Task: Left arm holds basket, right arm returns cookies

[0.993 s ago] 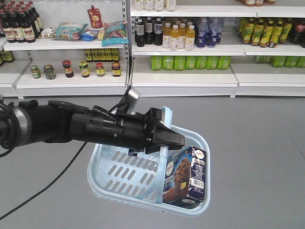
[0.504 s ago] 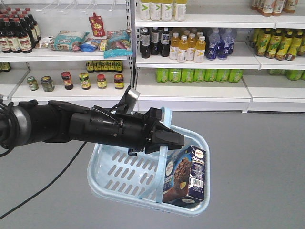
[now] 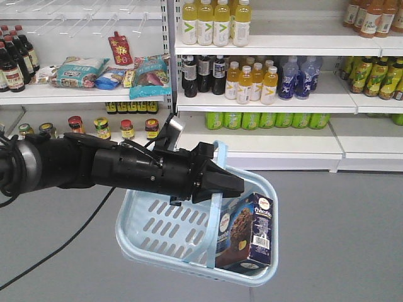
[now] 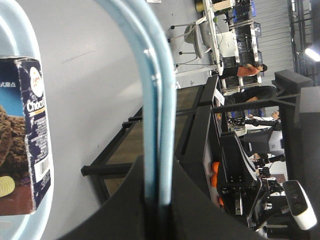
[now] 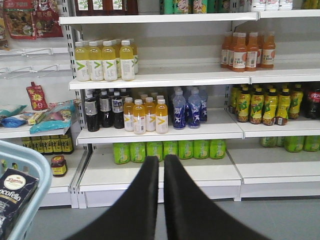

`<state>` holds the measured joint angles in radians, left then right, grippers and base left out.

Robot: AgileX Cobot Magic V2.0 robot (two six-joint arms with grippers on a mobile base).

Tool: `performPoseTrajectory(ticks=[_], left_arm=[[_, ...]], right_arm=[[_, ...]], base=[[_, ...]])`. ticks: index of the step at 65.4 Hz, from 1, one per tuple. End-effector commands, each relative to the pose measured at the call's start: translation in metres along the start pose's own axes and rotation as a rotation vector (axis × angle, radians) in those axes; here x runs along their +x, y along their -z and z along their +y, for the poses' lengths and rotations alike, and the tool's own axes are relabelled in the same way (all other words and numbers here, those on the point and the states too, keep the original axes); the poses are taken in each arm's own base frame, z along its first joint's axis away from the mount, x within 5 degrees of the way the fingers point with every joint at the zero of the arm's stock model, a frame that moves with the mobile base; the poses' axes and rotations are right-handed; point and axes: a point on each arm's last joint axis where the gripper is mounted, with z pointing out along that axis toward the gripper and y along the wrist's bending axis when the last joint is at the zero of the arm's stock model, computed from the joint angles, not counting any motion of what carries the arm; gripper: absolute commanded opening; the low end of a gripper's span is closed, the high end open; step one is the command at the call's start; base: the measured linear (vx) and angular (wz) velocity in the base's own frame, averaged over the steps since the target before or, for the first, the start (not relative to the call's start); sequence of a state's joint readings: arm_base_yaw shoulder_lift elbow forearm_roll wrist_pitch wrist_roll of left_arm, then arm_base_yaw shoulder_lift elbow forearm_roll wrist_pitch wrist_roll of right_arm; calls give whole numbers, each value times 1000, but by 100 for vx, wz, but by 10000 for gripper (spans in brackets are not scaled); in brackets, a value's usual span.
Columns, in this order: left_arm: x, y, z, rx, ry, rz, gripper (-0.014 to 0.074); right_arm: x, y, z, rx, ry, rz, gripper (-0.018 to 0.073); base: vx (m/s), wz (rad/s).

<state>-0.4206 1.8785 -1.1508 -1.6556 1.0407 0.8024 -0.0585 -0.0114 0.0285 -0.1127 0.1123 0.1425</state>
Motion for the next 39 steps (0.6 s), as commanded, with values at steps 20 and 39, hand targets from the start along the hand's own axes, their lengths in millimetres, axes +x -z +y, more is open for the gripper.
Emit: performPoseTrajectory(ticks=[20, 39], left_arm=[[-4, 9, -42, 158, -40, -48, -3], [-4, 9, -42, 158, -40, -48, -3]], right_arm=[[-1, 0, 1, -8, 16, -61, -6], [-1, 0, 1, -8, 16, -61, -6]], base=[[38, 0], [35, -2]])
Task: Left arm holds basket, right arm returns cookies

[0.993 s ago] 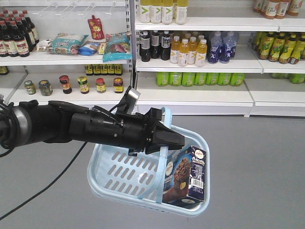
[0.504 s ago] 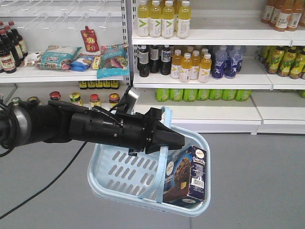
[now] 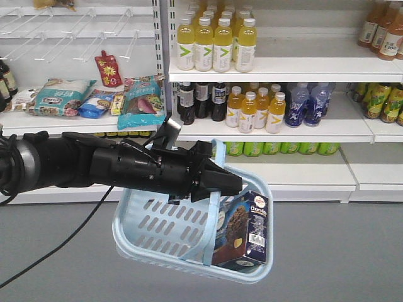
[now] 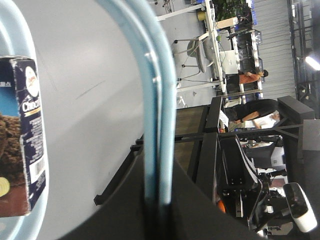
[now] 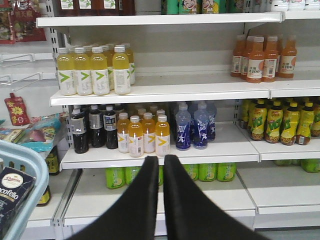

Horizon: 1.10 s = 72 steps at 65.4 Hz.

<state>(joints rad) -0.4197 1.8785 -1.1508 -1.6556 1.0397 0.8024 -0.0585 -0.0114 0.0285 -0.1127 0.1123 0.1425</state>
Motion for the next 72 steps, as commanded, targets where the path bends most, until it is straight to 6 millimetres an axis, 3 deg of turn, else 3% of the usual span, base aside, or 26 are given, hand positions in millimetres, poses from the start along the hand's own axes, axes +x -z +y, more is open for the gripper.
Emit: performPoseTrajectory(ticks=[1, 17, 72], left_arm=[[-4, 9, -42, 159, -40, -46, -3], [-4, 9, -42, 159, -40, -46, -3], [-4, 9, -42, 159, -40, -46, -3]], right_arm=[[-1, 0, 1, -8, 16, -61, -6], [-1, 0, 1, -8, 16, -61, -6], [-1, 0, 1, -8, 16, -61, -6]], base=[[31, -17], [28, -44], [20, -78]])
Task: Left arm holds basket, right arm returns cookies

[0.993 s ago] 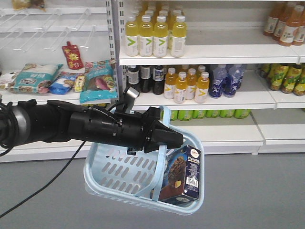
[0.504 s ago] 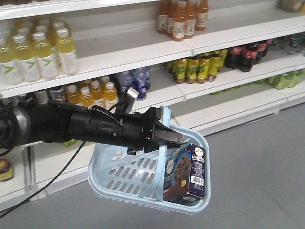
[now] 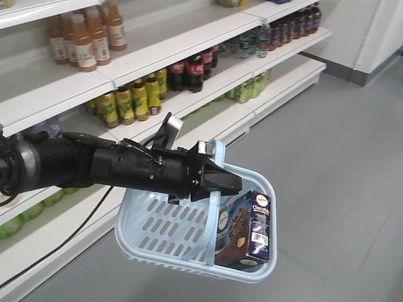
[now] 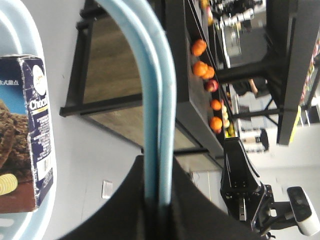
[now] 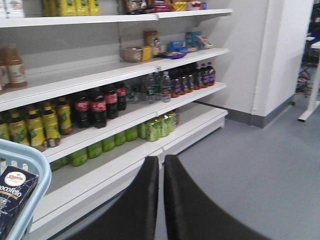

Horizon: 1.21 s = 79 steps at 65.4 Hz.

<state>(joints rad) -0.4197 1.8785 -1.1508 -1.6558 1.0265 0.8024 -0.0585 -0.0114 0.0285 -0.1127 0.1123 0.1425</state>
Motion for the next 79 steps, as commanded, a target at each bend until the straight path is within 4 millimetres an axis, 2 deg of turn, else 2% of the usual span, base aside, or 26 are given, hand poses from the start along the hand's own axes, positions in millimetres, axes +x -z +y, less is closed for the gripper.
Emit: performPoseTrajectory(ticks=[1, 54, 79], left_arm=[[-3, 9, -43, 169, -39, -37, -3], [-3, 9, -43, 169, -39, -37, -3], [-3, 9, -43, 169, -39, -37, -3]], right_arm=[[-1, 0, 1, -8, 16, -61, -6], [-1, 0, 1, -8, 16, -61, -6], [-1, 0, 1, -8, 16, -61, -6]], base=[[17, -67], [17, -75], [18, -46]])
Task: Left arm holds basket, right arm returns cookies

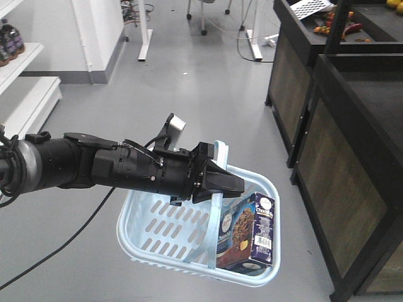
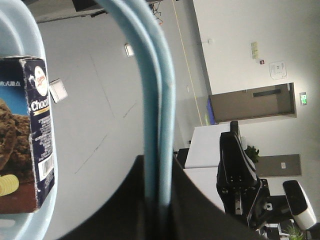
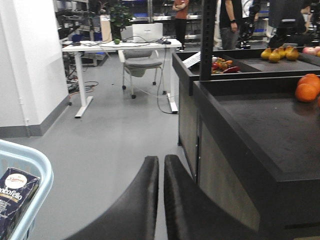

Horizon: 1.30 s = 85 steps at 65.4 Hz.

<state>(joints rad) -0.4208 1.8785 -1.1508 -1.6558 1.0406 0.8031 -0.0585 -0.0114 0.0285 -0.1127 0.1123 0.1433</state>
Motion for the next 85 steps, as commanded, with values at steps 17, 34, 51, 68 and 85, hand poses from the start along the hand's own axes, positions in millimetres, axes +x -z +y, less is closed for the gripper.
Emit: performPoseTrajectory(ticks=[17, 34, 51, 68, 85], left_arm=[[-4, 9, -42, 158, -39, -48, -3], [-4, 9, -42, 158, -39, -48, -3], [-4, 9, -42, 158, -39, -48, -3], [-4, 9, -42, 158, -39, -48, -3], [-4, 9, -42, 158, -39, -48, -3]], right_arm=[[-1, 0, 1, -8, 17, -61, -6], [-1, 0, 1, -8, 17, -61, -6], [-1, 0, 1, -8, 17, -61, -6], [-1, 0, 1, -8, 17, -61, -6], [-1, 0, 1, -8, 17, -61, -6]], base=[[27, -13], [32, 5], [32, 3], [31, 1], [31, 3]])
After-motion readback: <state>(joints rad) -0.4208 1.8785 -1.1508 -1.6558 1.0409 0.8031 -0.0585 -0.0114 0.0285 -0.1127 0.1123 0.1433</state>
